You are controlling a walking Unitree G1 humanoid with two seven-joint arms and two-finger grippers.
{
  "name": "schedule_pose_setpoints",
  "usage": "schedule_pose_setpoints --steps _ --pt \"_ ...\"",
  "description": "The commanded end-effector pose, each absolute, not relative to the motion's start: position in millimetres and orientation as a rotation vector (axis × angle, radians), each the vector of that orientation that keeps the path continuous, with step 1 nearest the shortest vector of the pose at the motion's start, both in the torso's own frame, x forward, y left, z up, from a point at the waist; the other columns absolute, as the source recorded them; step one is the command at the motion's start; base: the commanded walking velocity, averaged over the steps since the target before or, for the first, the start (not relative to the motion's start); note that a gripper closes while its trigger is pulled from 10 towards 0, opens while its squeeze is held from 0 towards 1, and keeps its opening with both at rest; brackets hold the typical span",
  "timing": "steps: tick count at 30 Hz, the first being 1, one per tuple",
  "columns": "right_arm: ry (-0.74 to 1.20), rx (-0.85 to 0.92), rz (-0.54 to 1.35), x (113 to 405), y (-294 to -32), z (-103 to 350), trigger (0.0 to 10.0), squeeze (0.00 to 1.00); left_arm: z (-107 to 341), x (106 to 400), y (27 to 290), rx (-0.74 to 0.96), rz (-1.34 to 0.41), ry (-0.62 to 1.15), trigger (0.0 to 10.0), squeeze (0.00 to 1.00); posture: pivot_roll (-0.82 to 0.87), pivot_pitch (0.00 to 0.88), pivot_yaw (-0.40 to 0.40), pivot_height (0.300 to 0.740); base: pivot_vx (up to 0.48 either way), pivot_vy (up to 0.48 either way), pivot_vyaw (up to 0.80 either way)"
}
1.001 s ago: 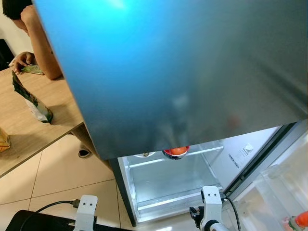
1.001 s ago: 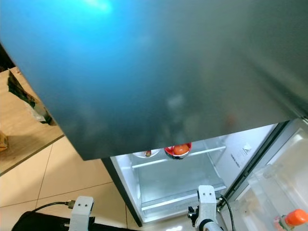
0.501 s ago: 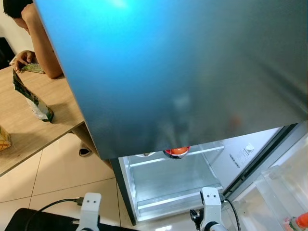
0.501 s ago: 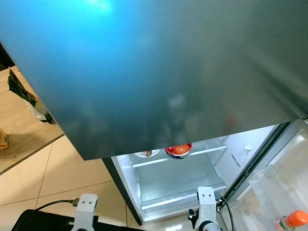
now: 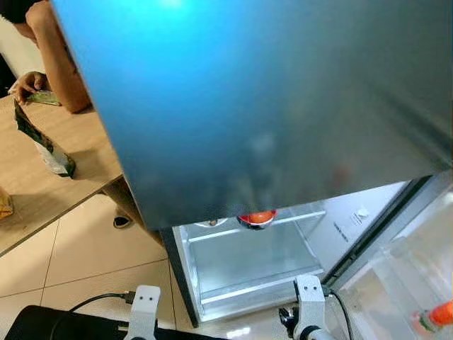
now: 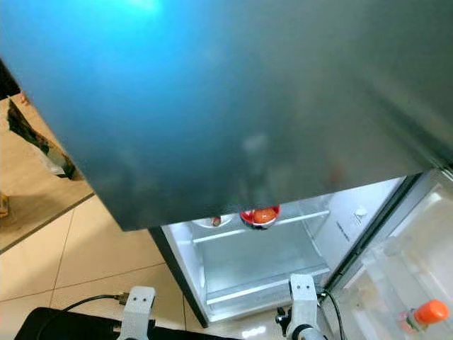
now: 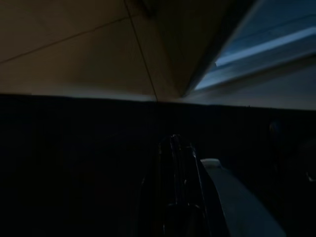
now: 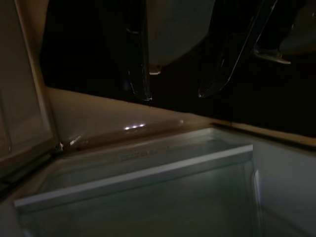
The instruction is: Restocking fridge
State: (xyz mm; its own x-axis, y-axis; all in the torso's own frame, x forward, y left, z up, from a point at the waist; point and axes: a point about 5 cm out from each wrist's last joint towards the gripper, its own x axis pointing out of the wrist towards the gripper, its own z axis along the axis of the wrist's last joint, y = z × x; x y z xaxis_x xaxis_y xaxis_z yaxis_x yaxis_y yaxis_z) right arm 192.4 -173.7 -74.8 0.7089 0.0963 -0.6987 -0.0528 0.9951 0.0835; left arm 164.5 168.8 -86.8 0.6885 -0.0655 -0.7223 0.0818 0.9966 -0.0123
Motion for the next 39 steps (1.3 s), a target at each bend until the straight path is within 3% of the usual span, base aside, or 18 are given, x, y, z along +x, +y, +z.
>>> schedule_pose_setpoints --steps 1,4,39 --pt "0.792 0.067 0.076 188.4 -172.5 -77.2 10.0 0.0 -89.0 158.5 173.3 0.019 -0.084 0.823 10.0 0.0 -0.13 0.097 0.02 0.725 -0.274 0.0 0.0" --pt "0.786 0.08 0.058 189.5 -173.6 -76.6 10.0 0.0 -88.1 158.4 182.2 0.026 -0.083 0.825 10.0 0.0 -0.13 0.097 0.023 0.725 -0.266 0.0 0.0" --pt "0.788 0.062 0.074 192.0 -173.8 -75.5 10.0 0.0 -87.3 159.2 185.4 0.009 -0.076 0.822 10.0 0.0 -0.14 0.098 0.01 0.725 -0.283 0.0 0.0"
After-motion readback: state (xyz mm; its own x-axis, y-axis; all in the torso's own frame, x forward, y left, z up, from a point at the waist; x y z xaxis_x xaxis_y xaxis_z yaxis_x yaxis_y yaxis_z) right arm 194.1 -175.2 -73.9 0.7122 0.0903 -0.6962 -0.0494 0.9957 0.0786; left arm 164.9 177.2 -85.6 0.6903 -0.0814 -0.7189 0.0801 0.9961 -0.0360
